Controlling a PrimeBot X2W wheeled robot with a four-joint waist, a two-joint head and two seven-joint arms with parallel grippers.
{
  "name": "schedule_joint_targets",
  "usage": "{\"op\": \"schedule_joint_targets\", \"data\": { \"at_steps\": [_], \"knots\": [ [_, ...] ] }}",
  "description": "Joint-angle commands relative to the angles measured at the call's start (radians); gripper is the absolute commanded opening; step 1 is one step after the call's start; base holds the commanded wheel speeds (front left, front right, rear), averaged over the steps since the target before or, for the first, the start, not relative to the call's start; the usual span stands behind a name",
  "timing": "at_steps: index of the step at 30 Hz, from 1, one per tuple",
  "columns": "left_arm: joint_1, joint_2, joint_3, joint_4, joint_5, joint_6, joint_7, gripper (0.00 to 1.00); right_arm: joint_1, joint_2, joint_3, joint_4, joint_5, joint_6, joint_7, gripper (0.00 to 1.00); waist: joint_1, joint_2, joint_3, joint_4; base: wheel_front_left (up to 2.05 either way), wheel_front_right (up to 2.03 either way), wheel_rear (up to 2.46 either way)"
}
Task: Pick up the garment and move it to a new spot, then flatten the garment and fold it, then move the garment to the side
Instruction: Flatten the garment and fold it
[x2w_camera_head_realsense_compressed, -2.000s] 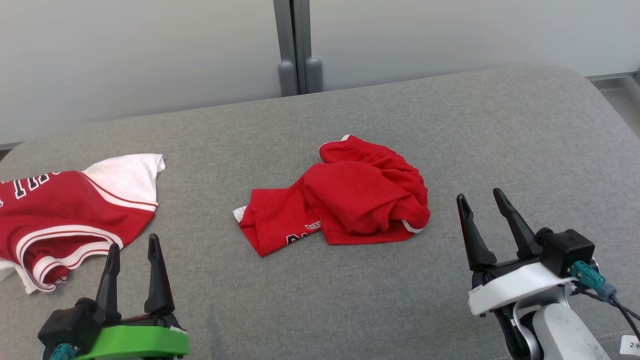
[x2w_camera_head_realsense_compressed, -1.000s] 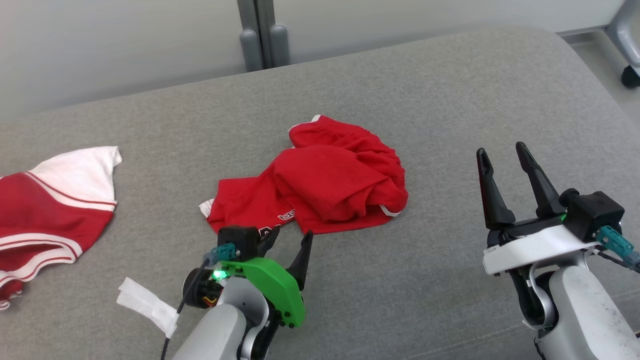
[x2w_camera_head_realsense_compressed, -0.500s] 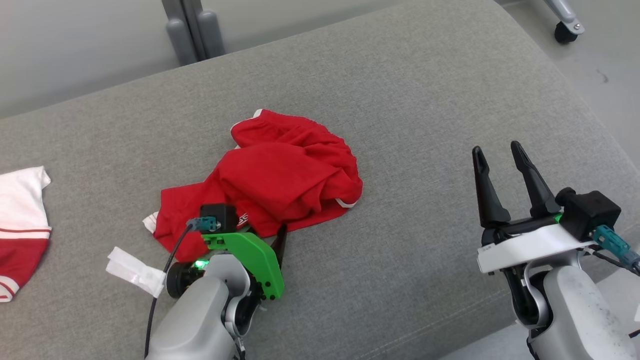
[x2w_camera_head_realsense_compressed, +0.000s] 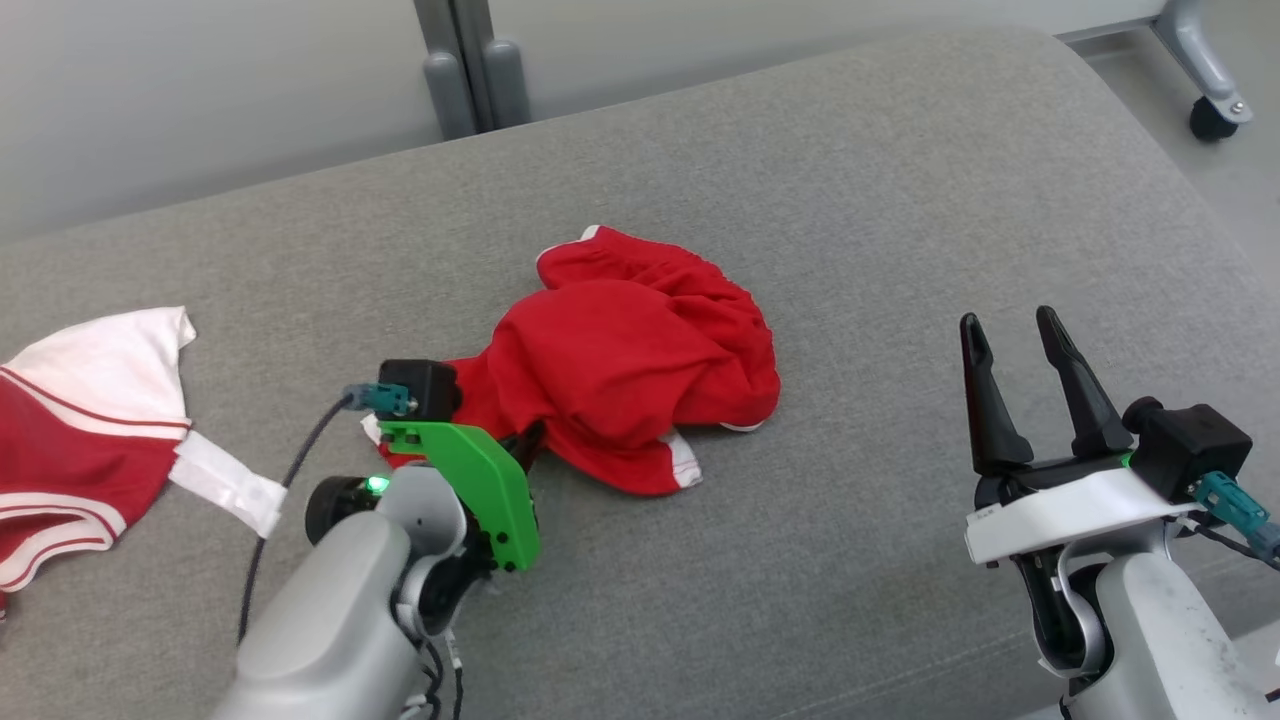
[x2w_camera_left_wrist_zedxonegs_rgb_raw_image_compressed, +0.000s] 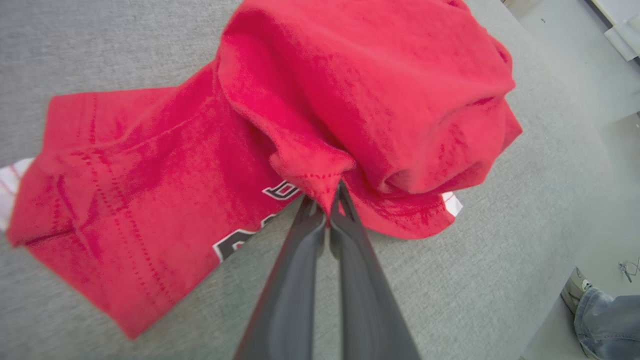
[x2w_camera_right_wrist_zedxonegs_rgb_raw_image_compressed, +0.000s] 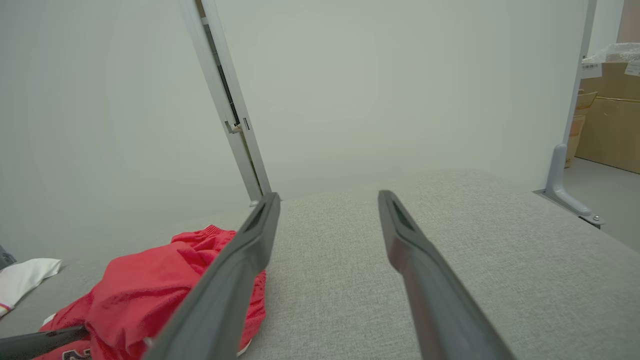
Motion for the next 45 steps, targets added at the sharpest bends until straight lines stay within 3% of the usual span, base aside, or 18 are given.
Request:
{"op": "schedule_joint_targets", "data": {
  "at_steps": [1, 10, 13, 16, 17, 18, 25, 29, 33, 40, 45],
  "knots": [
    [-0.001, 0.038, 0.007, -0.041, -0.019, -0.006, 0.053, 0.0, 0.012, 0.003, -0.003, 0.002, -0.004, 0.0, -0.003, 1.0, 0.0, -0.0001, -0.036, 0.048, 0.0, 0.0, 0.0],
    [0.071, 0.329, 0.055, -0.269, -0.158, 0.034, 0.488, 0.0, 0.018, 0.015, 0.006, 0.008, -0.007, 0.0, -0.003, 1.0, 0.0, -0.0001, -0.062, 0.078, 0.0, 0.0, 0.0],
    [0.091, 0.392, 0.081, -0.285, -0.198, 0.042, 0.553, 0.0, 0.019, 0.009, 0.004, 0.009, -0.001, 0.0, -0.003, 1.0, 0.0, -0.0001, -0.062, 0.074, 0.0, 0.0, 0.0],
    [0.095, 0.424, 0.104, -0.267, -0.2, 0.057, 0.551, 0.0, 0.025, 0.002, -0.003, 0.013, 0.0, 0.0, -0.003, 1.0, 0.0, -0.0001, -0.06, 0.075, 0.0, 0.0, 0.0],
    [0.092, 0.428, 0.114, -0.255, -0.202, 0.053, 0.536, 0.15, 0.024, 0.0, -0.002, 0.015, 0.0, 0.0, -0.003, 1.0, 0.0, -0.0001, -0.058, 0.076, 0.0, 0.0, 0.0],
    [0.086, 0.419, 0.124, -0.239, -0.207, 0.053, 0.514, 1.0, 0.022, -0.001, 0.0, 0.016, 0.0, 0.0, -0.003, 1.0, 0.0, -0.0001, -0.058, 0.076, 0.0, 0.0, 0.0],
    [0.07, 0.399, 0.145, -0.212, -0.147, 0.019, 0.331, 1.0, 0.019, -0.013, 0.019, 0.029, 0.005, 0.0, -0.003, 1.0, 0.0, -0.0001, -0.065, 0.095, 0.0, 0.0, 0.0],
    [0.1, 0.387, 0.157, -0.264, -0.082, 0.032, 0.165, 1.0, 0.034, -0.009, 0.027, 0.033, 0.006, 0.0, -0.003, 1.0, 0.0, -0.0001, -0.075, 0.117, 0.0, 0.0, 0.0],
    [0.164, 0.374, 0.175, -0.36, 0.011, 0.081, -0.041, 1.0, 0.04, -0.009, 0.035, 0.033, 0.006, 0.0, -0.003, 1.0, 0.0, -0.0001, -0.081, 0.14, 0.0, 0.0, 0.0],
    [0.301, 0.265, 0.19, -0.473, 0.112, 0.192, -0.377, 1.0, 0.051, -0.025, 0.044, 0.034, 0.003, 0.0, -0.003, 1.0, 0.0, -0.0001, -0.098, 0.175, 0.0, 0.0, 0.0],
    [0.385, 0.201, 0.21, -0.505, 0.169, 0.231, -0.489, 1.0, 0.067, -0.039, 0.049, 0.033, 0.002, 0.0, -0.003, 1.0, 0.0, -0.0001, -0.113, 0.189, 0.0, 0.0, 0.0]
  ]
}}
